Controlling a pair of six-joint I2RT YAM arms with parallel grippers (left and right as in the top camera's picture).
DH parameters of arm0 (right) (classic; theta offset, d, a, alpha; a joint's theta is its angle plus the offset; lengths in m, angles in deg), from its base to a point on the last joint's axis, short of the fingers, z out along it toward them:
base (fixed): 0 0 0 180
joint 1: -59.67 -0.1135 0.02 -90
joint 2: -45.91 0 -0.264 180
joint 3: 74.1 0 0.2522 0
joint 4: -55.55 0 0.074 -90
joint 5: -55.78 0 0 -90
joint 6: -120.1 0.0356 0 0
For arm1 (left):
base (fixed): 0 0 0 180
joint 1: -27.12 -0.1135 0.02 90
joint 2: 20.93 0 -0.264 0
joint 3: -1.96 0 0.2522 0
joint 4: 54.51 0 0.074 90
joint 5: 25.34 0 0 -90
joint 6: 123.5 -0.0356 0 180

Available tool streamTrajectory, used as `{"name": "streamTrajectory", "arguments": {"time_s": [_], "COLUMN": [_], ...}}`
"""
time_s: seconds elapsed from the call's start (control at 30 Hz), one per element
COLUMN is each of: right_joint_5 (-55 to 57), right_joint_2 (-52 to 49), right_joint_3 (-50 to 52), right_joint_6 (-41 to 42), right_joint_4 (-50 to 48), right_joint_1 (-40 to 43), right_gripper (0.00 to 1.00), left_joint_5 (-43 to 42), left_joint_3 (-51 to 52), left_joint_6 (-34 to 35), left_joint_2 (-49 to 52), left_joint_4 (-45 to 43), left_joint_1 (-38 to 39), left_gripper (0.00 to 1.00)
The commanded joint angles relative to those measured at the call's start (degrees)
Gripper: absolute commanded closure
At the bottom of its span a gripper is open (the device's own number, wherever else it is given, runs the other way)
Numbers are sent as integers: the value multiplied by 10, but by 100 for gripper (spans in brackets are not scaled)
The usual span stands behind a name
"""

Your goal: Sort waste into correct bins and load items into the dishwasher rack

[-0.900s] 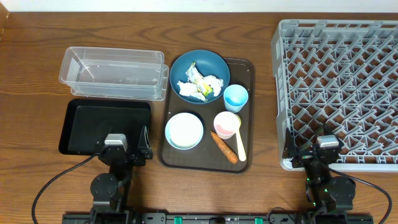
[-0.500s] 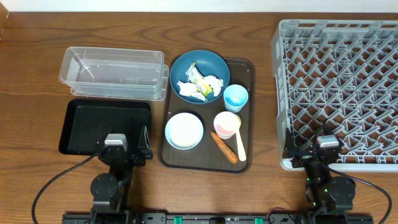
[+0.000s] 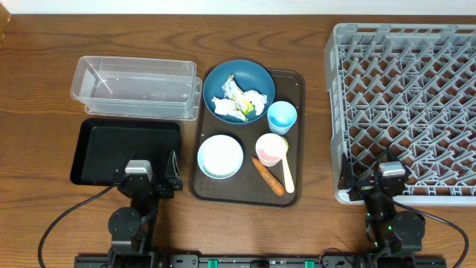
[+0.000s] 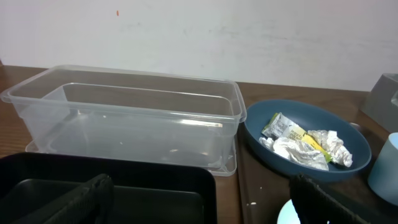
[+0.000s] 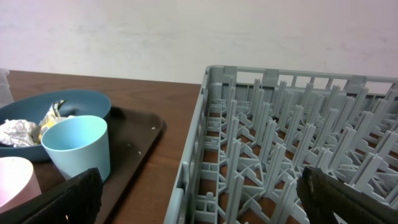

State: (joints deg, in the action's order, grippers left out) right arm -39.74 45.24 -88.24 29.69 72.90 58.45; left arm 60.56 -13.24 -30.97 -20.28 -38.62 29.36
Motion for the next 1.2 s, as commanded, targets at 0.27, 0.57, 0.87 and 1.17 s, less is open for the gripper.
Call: {"name": "streamTrajectory", "arguments": {"time_s": [0.27,0.57,0.87,1.17], "right_joint_5": [6,6,2,13], "right_joint_2": [1,1,0,-31], "right_joint_3": [1,1,1,-35], "right_joint_6": [8,8,21,21], "right_joint_4": [3,2,-23,-23], "right_joint_1": [-3,-3,-3,-3], "right_gripper": [1,1,1,1], "left_joint_5": [-10,-10,-10,-11], "left_joint_3": [12,12,11,-82], "left_joint_6": [-8,-8,23,23], "left_joint_2": [-3,-3,-2,97], "left_joint_4": [14,14,15,60], "left_joint_1": [-2,-2,-2,-2], "left_gripper": [8,8,8,8]}}
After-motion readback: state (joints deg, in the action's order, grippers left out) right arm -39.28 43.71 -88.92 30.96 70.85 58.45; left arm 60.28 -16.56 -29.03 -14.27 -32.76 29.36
